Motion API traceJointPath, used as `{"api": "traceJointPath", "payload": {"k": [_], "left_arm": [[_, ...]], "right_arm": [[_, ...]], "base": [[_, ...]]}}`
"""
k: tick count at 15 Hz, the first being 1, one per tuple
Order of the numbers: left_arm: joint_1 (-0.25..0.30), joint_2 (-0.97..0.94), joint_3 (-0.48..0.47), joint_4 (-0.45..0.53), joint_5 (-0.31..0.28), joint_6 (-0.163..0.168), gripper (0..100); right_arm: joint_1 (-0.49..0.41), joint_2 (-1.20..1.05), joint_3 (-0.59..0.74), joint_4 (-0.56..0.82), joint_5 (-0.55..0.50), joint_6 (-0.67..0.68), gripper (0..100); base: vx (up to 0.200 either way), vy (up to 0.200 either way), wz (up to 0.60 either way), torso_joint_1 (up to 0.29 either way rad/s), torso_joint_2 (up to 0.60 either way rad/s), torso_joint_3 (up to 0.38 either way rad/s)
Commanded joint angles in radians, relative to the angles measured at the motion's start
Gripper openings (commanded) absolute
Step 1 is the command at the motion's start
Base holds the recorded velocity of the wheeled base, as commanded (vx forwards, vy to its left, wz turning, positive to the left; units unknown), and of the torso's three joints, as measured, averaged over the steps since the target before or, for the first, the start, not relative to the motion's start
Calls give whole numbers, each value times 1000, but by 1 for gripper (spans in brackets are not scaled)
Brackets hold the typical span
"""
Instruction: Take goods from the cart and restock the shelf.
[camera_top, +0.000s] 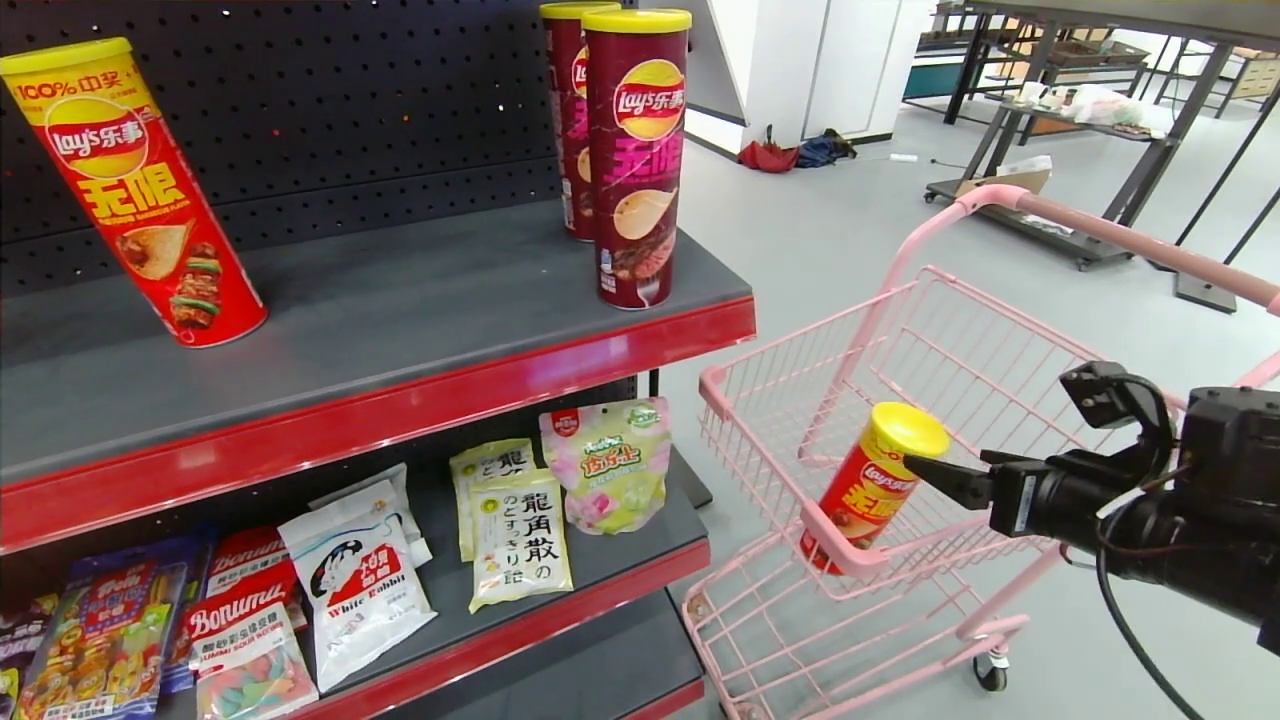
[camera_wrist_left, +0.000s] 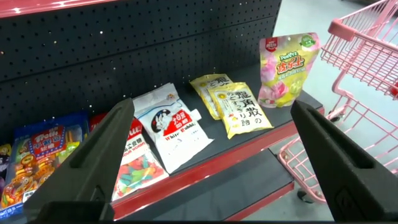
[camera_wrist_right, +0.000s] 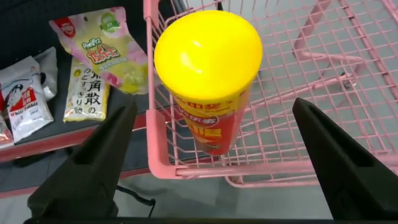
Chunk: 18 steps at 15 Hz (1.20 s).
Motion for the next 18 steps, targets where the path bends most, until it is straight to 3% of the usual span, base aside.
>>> {"api": "traceJointPath", "payload": {"k": [1,6,12,18], "left_arm": [[0,1,0,0,2,0,100],[0,1,-2,0,2,0,100],[0,1,-2,0,2,0,100],[0,1,0,0,0,0,100]], "right_arm": [[20,85,0,-28,1,1,100],[34,206,-3,-142,1,9,100],[29,399,-18,-372,-3,9,100],[35,448,-110,-380,-1,7,100]], "base": [[0,0,0,0,0,0],[0,0,0,0,0,0],[0,0,0,0,0,0],[0,0,0,0,0,0]]}}
